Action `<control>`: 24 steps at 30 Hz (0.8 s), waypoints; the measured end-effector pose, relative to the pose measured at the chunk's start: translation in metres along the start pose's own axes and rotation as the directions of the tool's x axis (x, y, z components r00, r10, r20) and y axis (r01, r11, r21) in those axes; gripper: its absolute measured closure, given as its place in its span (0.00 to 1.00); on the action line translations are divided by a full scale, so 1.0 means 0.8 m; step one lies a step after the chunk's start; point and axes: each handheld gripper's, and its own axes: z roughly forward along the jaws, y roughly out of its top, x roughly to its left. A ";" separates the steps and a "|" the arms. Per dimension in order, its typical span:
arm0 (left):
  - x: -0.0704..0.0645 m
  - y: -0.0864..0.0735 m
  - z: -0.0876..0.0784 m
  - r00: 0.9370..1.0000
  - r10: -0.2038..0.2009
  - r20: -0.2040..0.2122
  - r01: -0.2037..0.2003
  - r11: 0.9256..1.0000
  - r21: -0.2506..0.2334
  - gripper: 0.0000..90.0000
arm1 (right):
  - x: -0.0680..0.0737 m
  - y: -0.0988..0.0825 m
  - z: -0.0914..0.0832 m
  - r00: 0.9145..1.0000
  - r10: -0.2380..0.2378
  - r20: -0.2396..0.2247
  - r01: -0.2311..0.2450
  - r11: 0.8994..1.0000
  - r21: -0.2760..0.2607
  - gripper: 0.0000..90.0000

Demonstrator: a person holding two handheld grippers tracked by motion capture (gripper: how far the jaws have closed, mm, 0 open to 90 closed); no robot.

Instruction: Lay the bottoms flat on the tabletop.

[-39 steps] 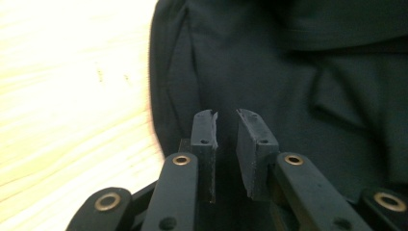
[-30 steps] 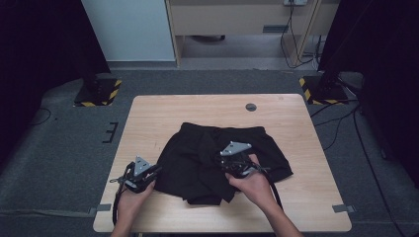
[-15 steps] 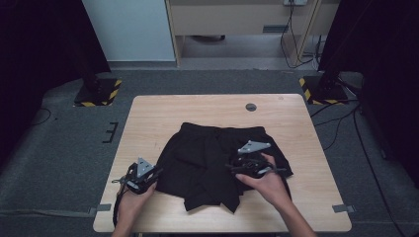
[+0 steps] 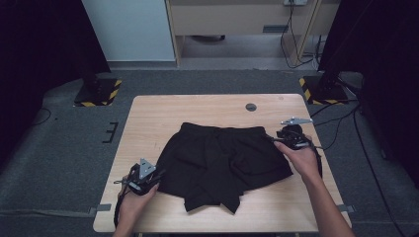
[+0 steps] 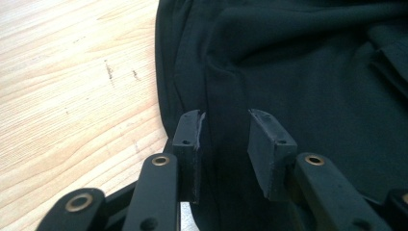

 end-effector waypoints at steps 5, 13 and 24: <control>-0.003 0.005 0.000 1.000 -0.005 0.011 0.005 1.000 -0.019 0.67 | -0.020 -0.010 0.039 1.000 -0.009 -0.008 0.009 0.999 0.037 0.59; 0.017 0.028 0.006 1.000 -0.014 0.017 0.014 1.000 0.003 0.69 | -0.037 -0.023 0.075 1.000 -0.017 0.022 0.014 0.993 0.116 0.68; 0.073 0.087 0.055 1.000 -0.002 -0.004 0.002 0.998 0.060 0.58 | -0.036 -0.024 0.092 0.996 0.034 -0.087 -0.026 0.995 0.098 0.52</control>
